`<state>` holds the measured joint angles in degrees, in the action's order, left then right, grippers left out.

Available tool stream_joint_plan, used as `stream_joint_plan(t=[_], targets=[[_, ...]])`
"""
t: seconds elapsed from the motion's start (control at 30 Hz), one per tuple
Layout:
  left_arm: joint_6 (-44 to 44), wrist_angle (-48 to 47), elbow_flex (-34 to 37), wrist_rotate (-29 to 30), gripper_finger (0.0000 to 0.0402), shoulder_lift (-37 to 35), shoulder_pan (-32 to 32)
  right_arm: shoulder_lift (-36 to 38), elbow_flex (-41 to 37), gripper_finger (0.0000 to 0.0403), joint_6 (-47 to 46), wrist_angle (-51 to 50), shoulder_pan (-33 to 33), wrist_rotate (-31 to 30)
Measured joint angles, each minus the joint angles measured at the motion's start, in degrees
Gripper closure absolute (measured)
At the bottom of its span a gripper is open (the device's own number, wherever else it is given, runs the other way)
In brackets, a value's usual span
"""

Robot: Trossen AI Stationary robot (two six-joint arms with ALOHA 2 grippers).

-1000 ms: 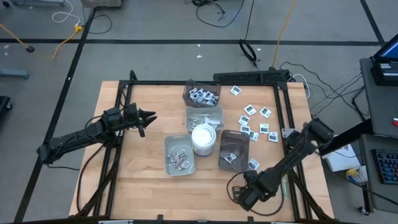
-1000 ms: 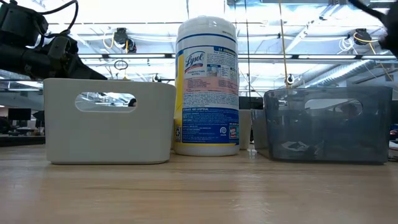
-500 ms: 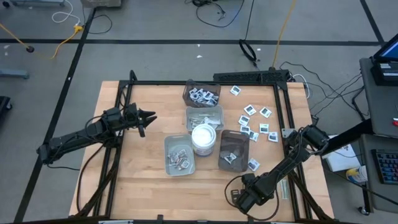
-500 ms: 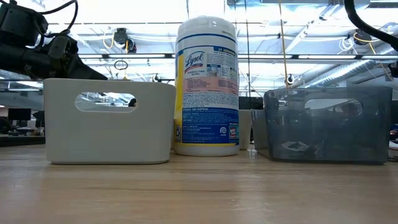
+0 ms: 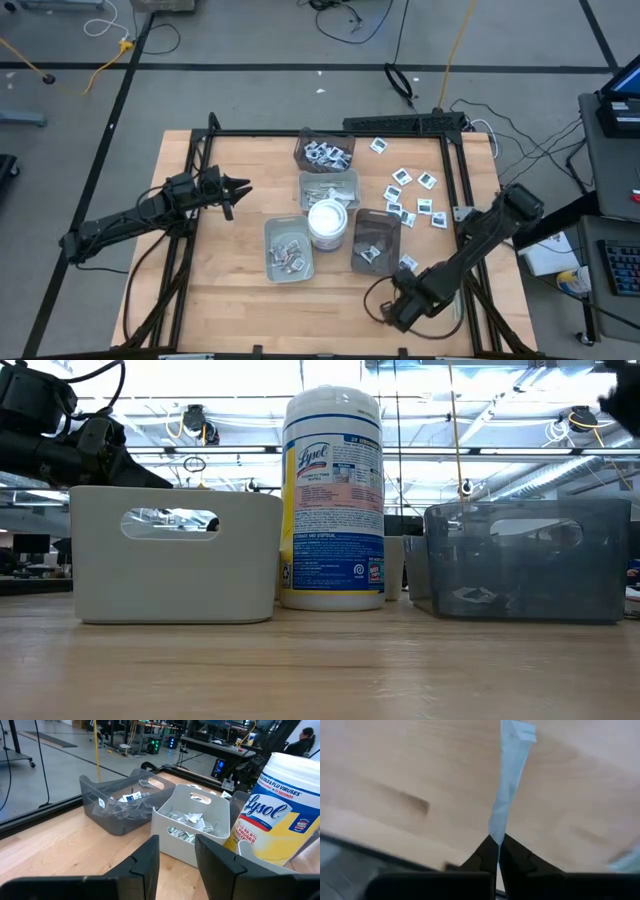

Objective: Pick & Place First Aid Supplies
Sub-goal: Put the bandage into the top gray bin

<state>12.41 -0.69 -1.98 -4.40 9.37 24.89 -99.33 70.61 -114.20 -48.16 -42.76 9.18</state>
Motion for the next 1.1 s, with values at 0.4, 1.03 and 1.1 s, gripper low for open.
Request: stream_joint_plan(t=[0.4, 1.03, 1.1], targets=[[0.0, 0.1, 0.0, 0.0, 0.0273, 0.0, 0.0, 14.3, 0.0, 0.0402, 37.0, -20.7, 5.5, 1.6], [0.0, 0.1, 0.0, 0.0, 0.0273, 0.0, 0.0, 15.2, 0.1, 0.0402, 83.7, -34.7, 33.8, 0.0], [0.0, 0.1, 0.0, 0.0, 0.0273, 0.0, 0.0, 13.8, 0.6, 0.0403, 88.7, -34.4, 37.7, -0.2]])
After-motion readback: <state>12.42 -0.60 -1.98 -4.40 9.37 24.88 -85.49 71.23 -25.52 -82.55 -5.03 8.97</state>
